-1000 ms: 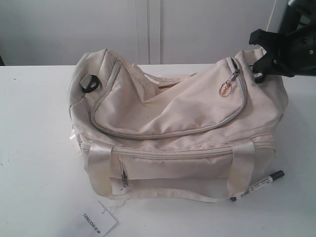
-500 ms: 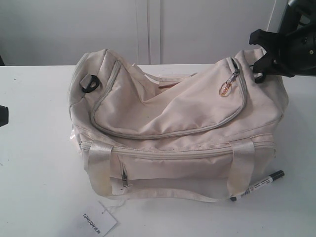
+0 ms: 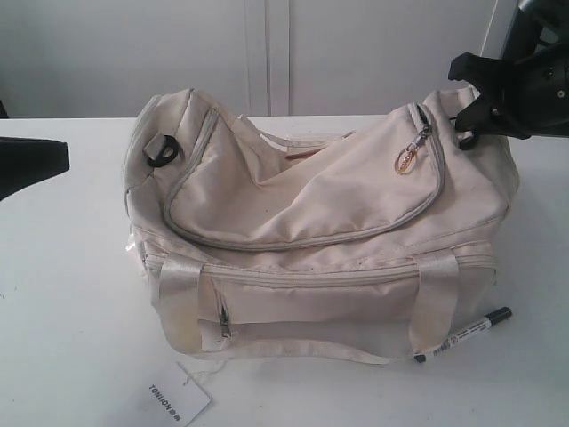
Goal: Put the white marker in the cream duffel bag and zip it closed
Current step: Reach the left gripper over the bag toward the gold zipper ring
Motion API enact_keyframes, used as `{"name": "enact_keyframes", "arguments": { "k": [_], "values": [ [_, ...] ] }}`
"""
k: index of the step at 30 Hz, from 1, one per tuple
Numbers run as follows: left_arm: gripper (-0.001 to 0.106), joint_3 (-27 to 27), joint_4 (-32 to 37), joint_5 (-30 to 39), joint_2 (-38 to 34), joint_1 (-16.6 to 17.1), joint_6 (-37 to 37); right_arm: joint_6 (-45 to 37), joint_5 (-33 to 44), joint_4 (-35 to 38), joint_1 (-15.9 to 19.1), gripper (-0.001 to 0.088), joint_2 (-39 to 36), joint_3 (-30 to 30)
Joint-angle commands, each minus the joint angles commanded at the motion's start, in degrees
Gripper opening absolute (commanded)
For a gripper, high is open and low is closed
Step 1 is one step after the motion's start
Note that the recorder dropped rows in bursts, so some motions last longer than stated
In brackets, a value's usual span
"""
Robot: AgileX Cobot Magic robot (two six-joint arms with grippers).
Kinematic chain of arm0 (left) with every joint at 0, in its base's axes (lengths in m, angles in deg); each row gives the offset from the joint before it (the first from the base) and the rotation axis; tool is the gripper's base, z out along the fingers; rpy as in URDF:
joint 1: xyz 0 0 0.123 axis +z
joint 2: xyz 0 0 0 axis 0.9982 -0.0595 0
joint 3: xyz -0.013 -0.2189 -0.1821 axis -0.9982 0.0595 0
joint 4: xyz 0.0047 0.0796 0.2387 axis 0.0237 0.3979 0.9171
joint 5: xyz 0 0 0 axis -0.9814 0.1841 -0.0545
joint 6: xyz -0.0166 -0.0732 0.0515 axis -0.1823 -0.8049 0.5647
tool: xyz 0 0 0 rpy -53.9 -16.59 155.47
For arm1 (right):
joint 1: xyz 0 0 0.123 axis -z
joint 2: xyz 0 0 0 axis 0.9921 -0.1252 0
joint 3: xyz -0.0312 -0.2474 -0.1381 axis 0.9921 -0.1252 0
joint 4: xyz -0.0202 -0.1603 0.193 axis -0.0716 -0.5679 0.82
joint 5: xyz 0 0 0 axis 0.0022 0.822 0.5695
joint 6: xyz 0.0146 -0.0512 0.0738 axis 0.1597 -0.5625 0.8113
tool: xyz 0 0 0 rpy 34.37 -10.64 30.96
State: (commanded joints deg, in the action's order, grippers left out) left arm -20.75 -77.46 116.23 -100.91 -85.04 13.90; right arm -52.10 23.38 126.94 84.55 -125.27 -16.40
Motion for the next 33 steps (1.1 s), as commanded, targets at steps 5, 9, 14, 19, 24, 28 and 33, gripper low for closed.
{"name": "enact_keyframes", "arguments": {
  "k": [5,9,14,19,24,28,33],
  "values": [
    [0.000,-0.40,-1.98,0.23,-2.82,-0.75,1.51,0.00,0.00,0.00,0.00,0.0000,0.00,0.00],
    [0.000,-2.97,-2.06,-0.81,-5.51,-5.06,2.62,0.00,0.11,0.00,0.00,0.0000,0.00,0.00],
    [0.000,-7.29,-2.06,-7.24,-9.38,-12.01,2.62,0.00,0.11,0.00,0.00,0.0000,0.00,0.00],
    [0.000,-11.21,-2.06,-12.17,-14.17,-18.76,2.62,0.00,0.11,-0.10,0.00,0.0000,0.00,0.00],
    [0.000,-16.07,-1.22,-15.91,-19.74,-24.75,4.59,0.00,0.11,-0.10,0.00,0.0000,0.00,0.00],
    [0.000,-19.64,-1.14,-20.06,-23.65,-29.03,5.95,0.00,0.11,-0.10,0.00,0.0000,0.00,0.00],
    [0.000,-23.98,-1.14,-22.00,-28.88,-33.10,6.69,0.00,0.11,-0.10,0.00,0.0000,0.00,0.00]
  ]
}}
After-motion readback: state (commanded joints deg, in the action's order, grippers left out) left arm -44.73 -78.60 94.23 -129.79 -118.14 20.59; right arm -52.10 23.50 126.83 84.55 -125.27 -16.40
